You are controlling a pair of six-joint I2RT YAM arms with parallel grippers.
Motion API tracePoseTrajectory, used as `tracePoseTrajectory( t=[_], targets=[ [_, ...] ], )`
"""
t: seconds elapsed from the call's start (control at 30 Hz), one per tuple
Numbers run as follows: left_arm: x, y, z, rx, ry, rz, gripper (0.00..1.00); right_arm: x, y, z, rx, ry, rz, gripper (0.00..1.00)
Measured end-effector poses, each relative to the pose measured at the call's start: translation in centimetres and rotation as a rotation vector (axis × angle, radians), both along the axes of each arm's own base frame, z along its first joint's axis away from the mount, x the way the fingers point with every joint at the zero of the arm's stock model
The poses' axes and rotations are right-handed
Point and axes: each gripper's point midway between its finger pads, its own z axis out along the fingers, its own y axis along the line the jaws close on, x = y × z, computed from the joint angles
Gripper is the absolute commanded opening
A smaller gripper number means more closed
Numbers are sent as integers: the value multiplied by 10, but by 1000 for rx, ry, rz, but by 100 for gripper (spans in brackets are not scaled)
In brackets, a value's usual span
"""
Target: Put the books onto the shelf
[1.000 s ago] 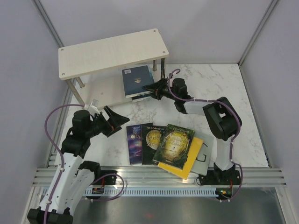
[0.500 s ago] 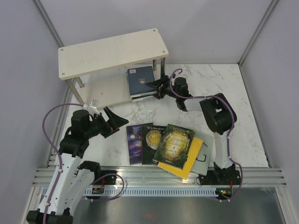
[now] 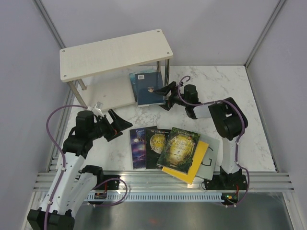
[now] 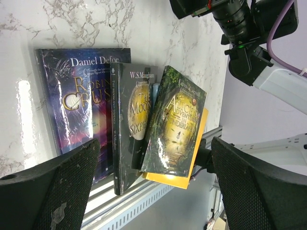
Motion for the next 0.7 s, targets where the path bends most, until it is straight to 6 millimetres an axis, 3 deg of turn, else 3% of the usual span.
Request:
tracePoseTrajectory(
  t=[0.23, 0.33, 0.37, 0.47, 0.63, 0.7],
  targets=[
    [2, 0, -5, 9, 13, -6, 98, -19, -1, -7, -27, 34, 52, 88],
    [2, 0, -7, 9, 16, -9, 97, -23, -1, 1, -35, 16, 68, 70],
    [2, -1, -7, 9, 18, -10, 97, -24, -2, 4, -39, 11, 70, 56],
    [1, -1, -9, 10, 23, -12, 97, -27, -3, 5, -61, 4, 79, 32],
    [1, -1, -11, 10, 27, -13, 97, -29, -4, 2, -90, -7, 89, 15],
    [1, -1, -11, 11, 27, -13, 97, -28, -4, 3, -97, -8, 90, 14]
  ],
)
